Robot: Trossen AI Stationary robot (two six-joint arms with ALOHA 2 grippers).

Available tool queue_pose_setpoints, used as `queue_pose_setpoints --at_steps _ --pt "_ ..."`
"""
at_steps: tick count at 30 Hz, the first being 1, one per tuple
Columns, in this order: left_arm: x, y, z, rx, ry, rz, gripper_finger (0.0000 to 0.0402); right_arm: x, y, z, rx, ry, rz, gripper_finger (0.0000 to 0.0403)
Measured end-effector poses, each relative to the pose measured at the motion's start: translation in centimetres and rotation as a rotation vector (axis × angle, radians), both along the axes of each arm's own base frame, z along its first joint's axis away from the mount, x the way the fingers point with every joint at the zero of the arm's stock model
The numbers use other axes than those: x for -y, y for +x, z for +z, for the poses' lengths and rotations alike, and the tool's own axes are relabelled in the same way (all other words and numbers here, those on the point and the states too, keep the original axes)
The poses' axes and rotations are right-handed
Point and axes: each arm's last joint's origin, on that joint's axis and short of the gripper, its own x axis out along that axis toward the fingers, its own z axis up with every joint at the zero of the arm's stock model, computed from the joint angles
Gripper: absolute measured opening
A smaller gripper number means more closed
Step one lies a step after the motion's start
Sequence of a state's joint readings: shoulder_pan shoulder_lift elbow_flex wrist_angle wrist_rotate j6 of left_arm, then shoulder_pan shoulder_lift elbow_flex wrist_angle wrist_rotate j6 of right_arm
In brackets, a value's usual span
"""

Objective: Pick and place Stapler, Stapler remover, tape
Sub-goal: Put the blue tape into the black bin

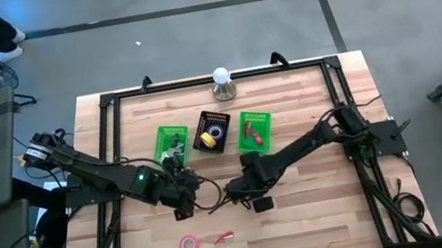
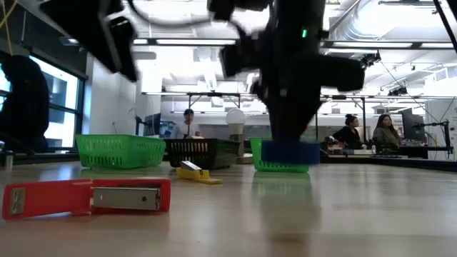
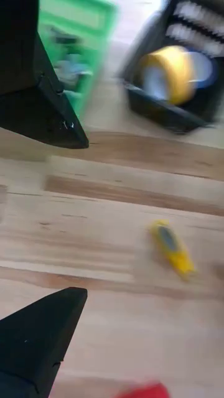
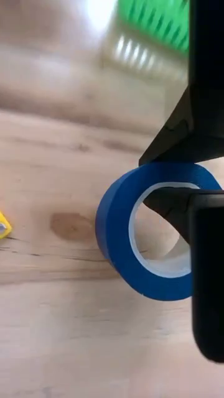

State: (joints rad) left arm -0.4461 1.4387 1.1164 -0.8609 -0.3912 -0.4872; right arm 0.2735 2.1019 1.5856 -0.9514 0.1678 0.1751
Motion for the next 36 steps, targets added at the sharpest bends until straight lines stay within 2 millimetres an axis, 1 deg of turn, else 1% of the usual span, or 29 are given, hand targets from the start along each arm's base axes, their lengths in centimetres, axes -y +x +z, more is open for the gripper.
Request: queue_pose_setpoints --at_steps 2,4,9,11,13,18,21,24,28,33,36 --pt "0.2 0.5 0.3 0.058 0.004 -0.033 0.0376 -0.7 -0.3 1.4 0.025 -0.072 0.016 0.0033" --pt "0.5 1.1 0.3 0.114 -0.010 -0.071 0.0376 -1.5 -0.6 3.4 0.082 -0.154 0.029 0.0033" --pt "1.0 1.9 -0.4 0.217 -0.037 -0.179 0.0376 -4.1 -2.2 8.2 0.305 -0.362 0.061 0.0033" --pt "1.2 2.3 -0.6 0.279 -0.044 -0.214 0.0376 -5.2 -2.8 9.6 0.396 -0.439 0.077 0.0033" --pt "1.4 2.7 -0.7 0.355 -0.044 -0.247 0.0376 -6.3 -3.4 10.4 0.459 -0.505 0.103 0.0033" --pt "2.0 3.6 -0.1 0.573 -0.082 -0.340 0.0376 -8.3 -3.8 11.0 0.548 -0.646 0.167 0.0033" --pt "2.3 3.9 0.5 0.663 -0.138 -0.398 0.0376 -9.1 -3.8 11.2 0.584 -0.713 0.190 0.0033" --pt "2.5 4.0 0.8 0.704 -0.180 -0.429 0.0376 -9.7 -3.8 11.4 0.619 -0.754 0.203 0.0033" --pt "2.6 4.1 1.0 0.734 -0.194 -0.434 0.0376 -10.4 -3.6 11.8 0.653 -0.772 0.237 0.0033" --pt "2.7 4.3 1.5 0.785 -0.198 -0.444 0.0376 -10.7 -3.1 12.2 0.681 -0.766 0.258 0.0033" --pt "2.8 4.3 1.6 0.804 -0.209 -0.466 0.0376 -10.5 -2.9 12.3 0.681 -0.772 0.260 0.0033"
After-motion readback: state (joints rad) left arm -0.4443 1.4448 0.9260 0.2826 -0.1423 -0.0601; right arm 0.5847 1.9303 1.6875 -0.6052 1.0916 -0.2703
